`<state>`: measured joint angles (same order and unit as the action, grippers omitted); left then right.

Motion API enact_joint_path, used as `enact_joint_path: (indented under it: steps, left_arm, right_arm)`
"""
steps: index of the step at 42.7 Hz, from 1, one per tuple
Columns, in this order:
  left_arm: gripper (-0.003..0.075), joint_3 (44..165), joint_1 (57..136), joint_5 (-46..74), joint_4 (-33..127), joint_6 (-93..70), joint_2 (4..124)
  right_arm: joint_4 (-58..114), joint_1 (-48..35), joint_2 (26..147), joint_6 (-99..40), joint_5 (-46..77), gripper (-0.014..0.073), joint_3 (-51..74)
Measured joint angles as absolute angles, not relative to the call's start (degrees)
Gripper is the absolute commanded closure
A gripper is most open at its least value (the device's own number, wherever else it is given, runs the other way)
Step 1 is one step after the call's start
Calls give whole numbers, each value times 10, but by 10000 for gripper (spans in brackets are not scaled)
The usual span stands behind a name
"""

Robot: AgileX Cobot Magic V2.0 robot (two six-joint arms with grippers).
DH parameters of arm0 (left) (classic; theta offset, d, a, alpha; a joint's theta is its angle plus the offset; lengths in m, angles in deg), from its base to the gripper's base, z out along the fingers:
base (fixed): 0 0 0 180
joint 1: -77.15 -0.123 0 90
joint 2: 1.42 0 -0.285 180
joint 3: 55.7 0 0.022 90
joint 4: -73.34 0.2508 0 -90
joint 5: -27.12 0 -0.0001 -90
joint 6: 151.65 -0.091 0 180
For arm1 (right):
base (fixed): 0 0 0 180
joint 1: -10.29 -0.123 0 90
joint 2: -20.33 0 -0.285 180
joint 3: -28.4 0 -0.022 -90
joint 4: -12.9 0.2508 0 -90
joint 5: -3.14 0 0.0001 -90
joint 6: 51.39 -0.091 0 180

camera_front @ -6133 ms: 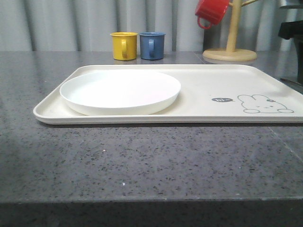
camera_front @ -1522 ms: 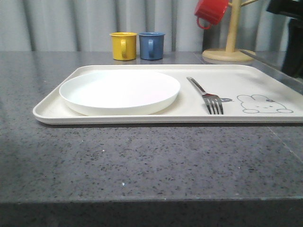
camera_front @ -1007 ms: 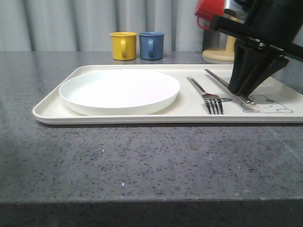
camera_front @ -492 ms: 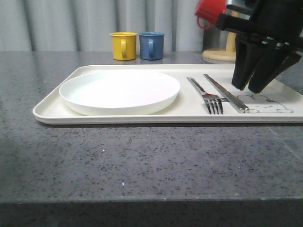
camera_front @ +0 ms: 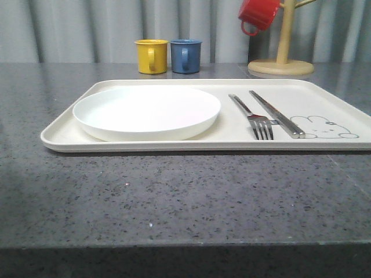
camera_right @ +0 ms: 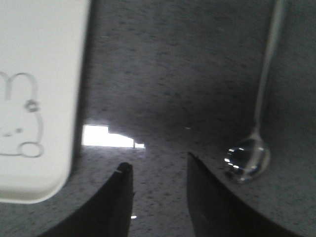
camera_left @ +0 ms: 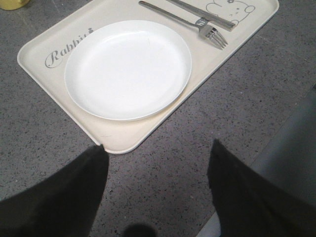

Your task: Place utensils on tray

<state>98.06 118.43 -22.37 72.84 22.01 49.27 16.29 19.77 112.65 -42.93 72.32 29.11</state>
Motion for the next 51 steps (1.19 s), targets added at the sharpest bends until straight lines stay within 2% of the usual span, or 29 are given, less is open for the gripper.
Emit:
enact_joint_path:
  steps: [10,23,45,48,51]
  left_arm:
    - [282,981,1184,-224,728,220,493]
    - [282,981,1184,-224,728,220,493]
    - [282,981,1184,-224,728,220,493]
    - [282,981,1184,-224,728,220,493]
    - [282,981,1184,-224,728,220,493]
  right_arm:
    - [159,270,1193,-429,682,289,290]
    - [141,273,1256,-426,598,289,290]
    - [123,274,1284,-426,571,290,290]
    - [129,274,1284,-426,571,304,290]
    - [129,274,1285,-426,571,356,290]
